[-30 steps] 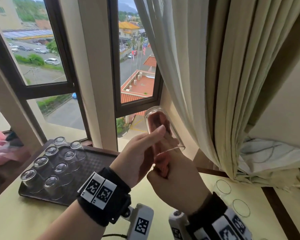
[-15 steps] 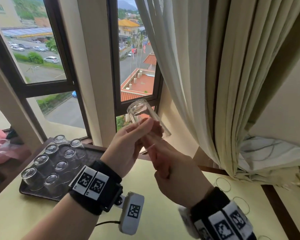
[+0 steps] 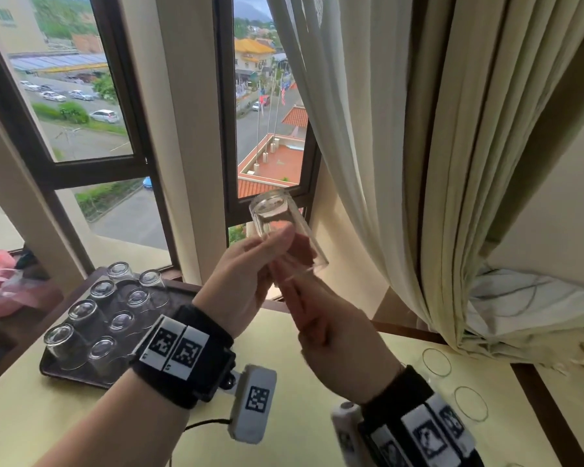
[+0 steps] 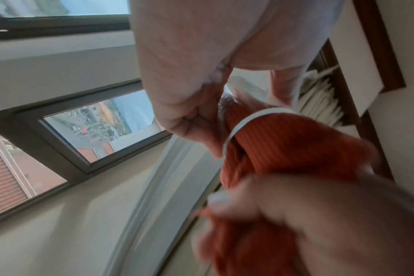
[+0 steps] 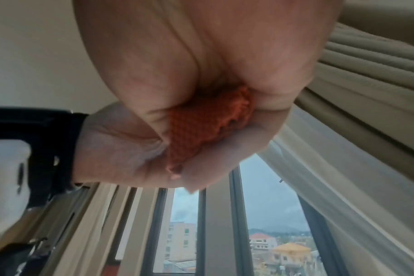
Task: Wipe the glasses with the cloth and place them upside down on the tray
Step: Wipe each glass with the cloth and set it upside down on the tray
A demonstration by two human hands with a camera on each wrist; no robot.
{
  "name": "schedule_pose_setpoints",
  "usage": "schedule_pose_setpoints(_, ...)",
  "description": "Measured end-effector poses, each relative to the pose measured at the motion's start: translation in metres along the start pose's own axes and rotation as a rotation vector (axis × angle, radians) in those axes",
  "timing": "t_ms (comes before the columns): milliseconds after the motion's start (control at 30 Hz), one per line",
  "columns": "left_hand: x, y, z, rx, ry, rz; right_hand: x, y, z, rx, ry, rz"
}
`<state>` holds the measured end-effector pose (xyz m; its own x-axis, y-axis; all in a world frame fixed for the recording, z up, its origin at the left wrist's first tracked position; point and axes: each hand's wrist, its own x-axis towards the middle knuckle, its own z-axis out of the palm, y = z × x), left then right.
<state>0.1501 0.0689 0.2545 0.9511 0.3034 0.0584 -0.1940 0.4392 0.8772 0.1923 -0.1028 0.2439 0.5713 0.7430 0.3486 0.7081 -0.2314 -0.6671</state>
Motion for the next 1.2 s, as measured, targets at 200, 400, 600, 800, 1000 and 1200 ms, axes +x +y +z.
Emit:
schedule_pose_setpoints(200,-0.012,-0.017,0.016,0.039,-0.049,-0.082,0.007,0.000,0.003,0.338,-0.039,0.160)
schedule_pose_setpoints(400,-0.006,-0.024,0.007,-0.105,-0.018,-0.088,-0.005,-0.014,0.007,1.323,0.084,0.391)
schedule_pose_setpoints(600,-0.003,-0.035,0.010,-0.053,-0.030,-0.123,0.002,-0.013,0.004,1.131,0.457,0.582)
schedule_pose_setpoints(800,-0.005,-0.033,0.019,-0.185,0.001,-0.209,-0.008,-0.001,0.005,0.517,0.532,0.302)
schedule_pose_setpoints(1000,-0.002,-0.013,0.018,-0.150,0.130,-0.357,-0.017,0.014,-0.012,-0.136,0.497,-0.247)
schedule_pose_setpoints(1200,-0.006,-0.008,0.010,-0.163,0.189,-0.224,-0.018,0.022,-0.013,-0.260,0.298,-0.312)
